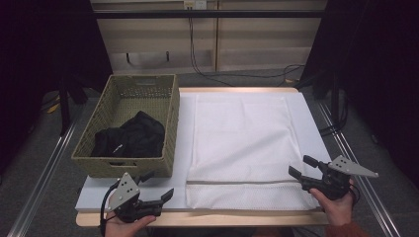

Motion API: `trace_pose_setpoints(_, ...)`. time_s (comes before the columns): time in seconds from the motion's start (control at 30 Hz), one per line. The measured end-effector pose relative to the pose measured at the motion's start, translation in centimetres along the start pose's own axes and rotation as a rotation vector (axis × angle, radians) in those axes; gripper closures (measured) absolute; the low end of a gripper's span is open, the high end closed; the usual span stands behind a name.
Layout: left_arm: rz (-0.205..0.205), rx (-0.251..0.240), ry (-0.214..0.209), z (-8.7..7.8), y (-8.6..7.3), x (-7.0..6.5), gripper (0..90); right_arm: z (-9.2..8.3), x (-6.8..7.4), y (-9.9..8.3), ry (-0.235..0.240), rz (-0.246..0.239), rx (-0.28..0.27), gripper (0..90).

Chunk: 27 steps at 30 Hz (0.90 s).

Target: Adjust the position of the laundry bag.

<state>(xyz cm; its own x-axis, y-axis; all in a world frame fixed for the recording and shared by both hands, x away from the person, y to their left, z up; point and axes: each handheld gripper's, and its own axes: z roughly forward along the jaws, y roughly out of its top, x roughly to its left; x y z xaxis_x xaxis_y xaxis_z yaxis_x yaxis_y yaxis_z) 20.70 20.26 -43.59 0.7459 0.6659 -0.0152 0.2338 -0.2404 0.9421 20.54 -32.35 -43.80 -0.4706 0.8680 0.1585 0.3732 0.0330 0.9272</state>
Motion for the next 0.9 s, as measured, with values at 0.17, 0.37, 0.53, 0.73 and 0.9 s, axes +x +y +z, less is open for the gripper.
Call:
trace_pose_setpoints(0.17, 0.004, 0.037, -0.003, 0.5, -0.1, -0.1, 19.8, 0.3, -0.3, -0.2, 0.01, -0.013, 0.025, 29.1)
trace_pose_setpoints(0.37, 0.017, 0.051, -0.026, 1.3, 0.2, -0.4, 28.9, 1.1, -0.2, 0.0, 0.043, -0.007, 0.042, 32.3)
trace_pose_setpoints(0.53, 0.016, 0.089, -0.038, 1.9, 0.3, -0.7, 37.9, 1.7, 0.0, 0.2, 0.062, -0.027, 0.049, 32.9)
trace_pose_setpoints(0.73, 0.022, 0.123, -0.065, 3.2, 0.6, -0.9, 43.6, 2.3, 0.3, 0.2, 0.074, -0.036, 0.07, 33.3)
trace_pose_setpoints(0.9, 0.043, 0.151, -0.099, 4.2, 0.9, -1.2, 47.3, 2.4, 0.5, 0.3, 0.068, -0.04, 0.074, 33.8)
